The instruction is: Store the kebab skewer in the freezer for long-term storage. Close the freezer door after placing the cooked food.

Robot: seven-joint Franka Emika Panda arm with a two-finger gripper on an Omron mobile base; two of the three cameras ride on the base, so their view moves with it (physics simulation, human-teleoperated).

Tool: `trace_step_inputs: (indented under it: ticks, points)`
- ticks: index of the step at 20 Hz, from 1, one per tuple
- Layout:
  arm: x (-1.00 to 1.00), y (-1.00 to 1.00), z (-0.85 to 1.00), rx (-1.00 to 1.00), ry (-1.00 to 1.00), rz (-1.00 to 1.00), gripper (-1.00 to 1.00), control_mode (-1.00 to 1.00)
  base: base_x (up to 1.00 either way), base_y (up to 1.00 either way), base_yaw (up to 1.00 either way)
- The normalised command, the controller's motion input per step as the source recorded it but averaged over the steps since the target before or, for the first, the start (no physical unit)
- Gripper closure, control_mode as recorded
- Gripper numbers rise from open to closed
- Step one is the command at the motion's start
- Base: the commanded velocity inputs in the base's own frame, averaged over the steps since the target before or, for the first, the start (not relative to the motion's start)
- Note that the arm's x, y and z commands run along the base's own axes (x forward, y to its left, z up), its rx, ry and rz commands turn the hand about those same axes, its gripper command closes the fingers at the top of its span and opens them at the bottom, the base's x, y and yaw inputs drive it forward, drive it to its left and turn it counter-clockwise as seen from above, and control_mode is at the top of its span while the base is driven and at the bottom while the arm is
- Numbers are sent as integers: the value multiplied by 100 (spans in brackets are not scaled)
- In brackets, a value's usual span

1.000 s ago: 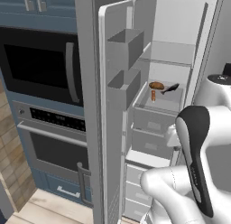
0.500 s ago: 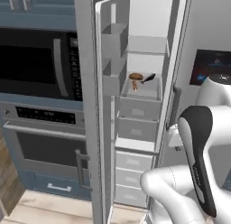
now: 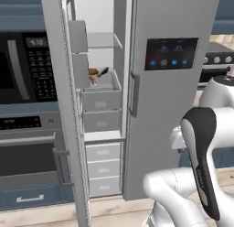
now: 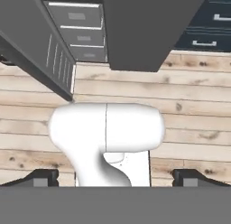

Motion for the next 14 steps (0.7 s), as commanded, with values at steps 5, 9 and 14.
trace_step_inputs:
  ticks: [5, 9, 14]
  points:
    - [0, 0, 0, 0, 0, 0, -100, 100, -51, 54, -41]
    - [0, 0, 0, 0, 0, 0, -100, 100, -36, 62, -31]
    - [0, 0, 0, 0, 0, 0, -100, 100, -40, 56, -4]
